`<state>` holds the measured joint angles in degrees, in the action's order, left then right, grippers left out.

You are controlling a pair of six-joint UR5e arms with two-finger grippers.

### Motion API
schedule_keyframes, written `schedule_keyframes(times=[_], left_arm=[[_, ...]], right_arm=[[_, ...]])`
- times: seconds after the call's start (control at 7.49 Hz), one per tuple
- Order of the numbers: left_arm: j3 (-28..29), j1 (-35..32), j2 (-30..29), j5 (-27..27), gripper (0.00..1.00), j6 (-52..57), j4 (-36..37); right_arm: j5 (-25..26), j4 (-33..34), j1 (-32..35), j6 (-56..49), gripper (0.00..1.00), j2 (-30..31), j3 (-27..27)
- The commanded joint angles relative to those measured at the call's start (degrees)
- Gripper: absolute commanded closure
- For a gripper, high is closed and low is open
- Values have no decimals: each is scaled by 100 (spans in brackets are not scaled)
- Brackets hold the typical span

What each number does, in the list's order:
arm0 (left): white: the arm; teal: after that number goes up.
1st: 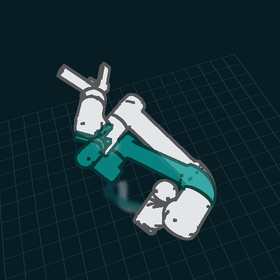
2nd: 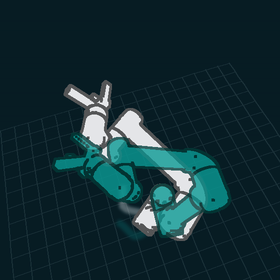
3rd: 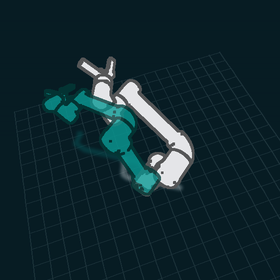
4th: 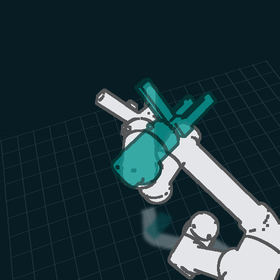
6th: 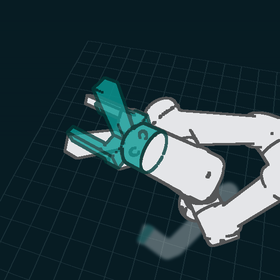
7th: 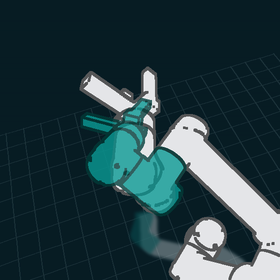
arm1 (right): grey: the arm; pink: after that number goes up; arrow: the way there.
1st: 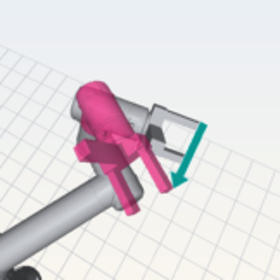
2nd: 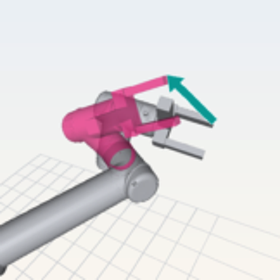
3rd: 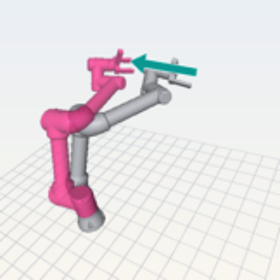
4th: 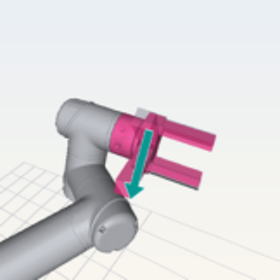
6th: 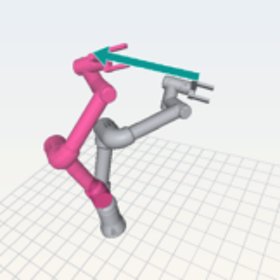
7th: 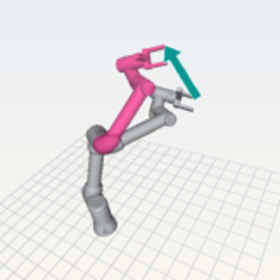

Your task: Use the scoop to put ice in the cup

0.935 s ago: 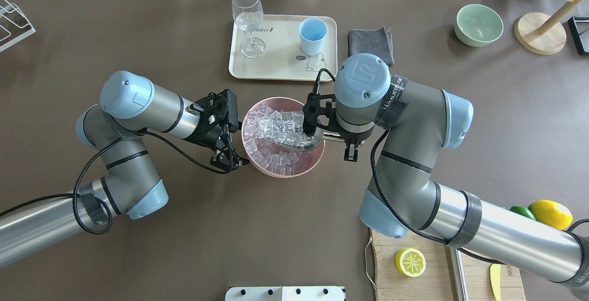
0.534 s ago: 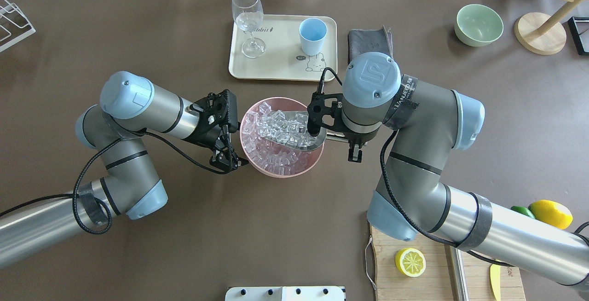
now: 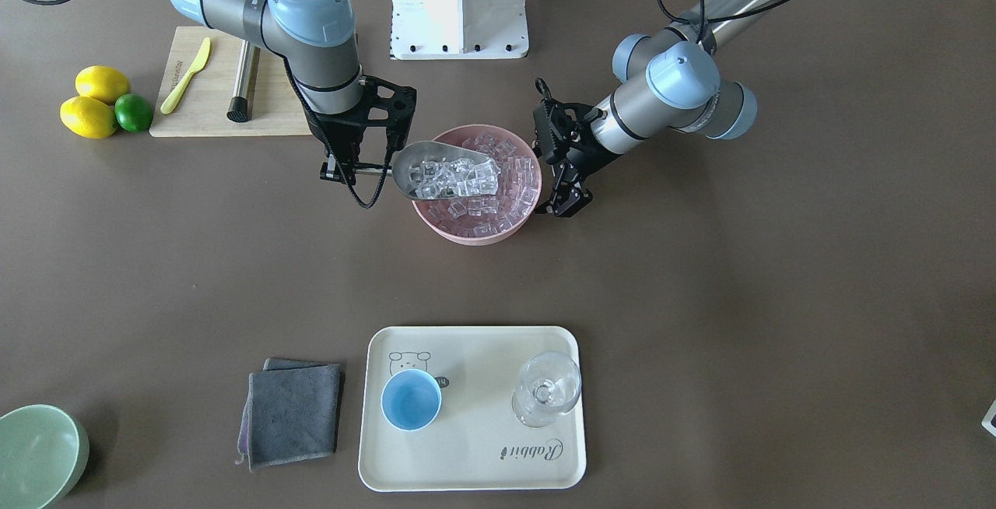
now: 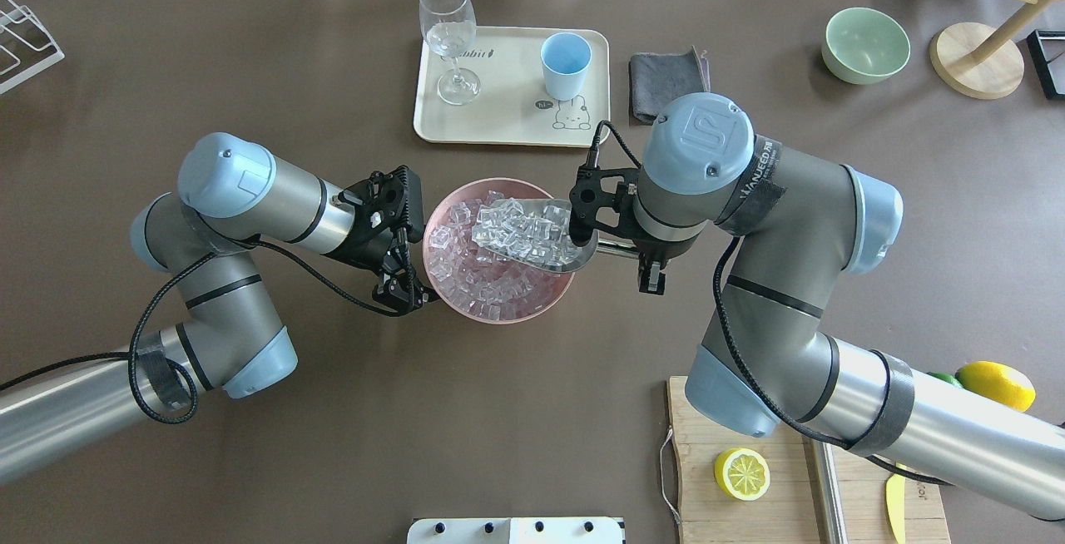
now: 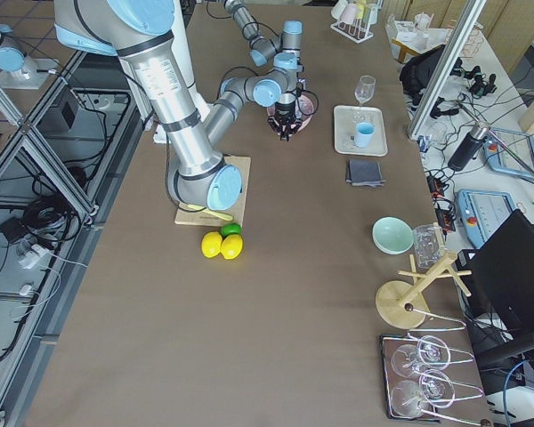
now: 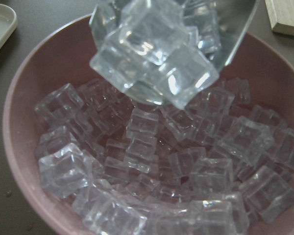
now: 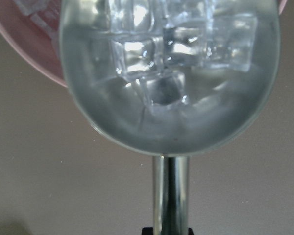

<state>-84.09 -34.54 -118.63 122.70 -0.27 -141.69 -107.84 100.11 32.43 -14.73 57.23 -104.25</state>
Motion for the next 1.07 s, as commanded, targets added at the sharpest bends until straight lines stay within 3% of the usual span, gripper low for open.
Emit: schedule_keyframes(times=[0.0, 0.67, 0.93], left_arm=[[15, 0, 7, 8, 1, -8, 36], [-46, -53, 130, 70, 1, 44, 220], [-99, -192, 182, 411, 1, 62, 440]], right_arm=[[-176, -97, 140, 14, 100, 175, -166], [-475, -70, 571, 251, 100, 517, -368], [-685, -35, 834, 513, 100, 675, -455]])
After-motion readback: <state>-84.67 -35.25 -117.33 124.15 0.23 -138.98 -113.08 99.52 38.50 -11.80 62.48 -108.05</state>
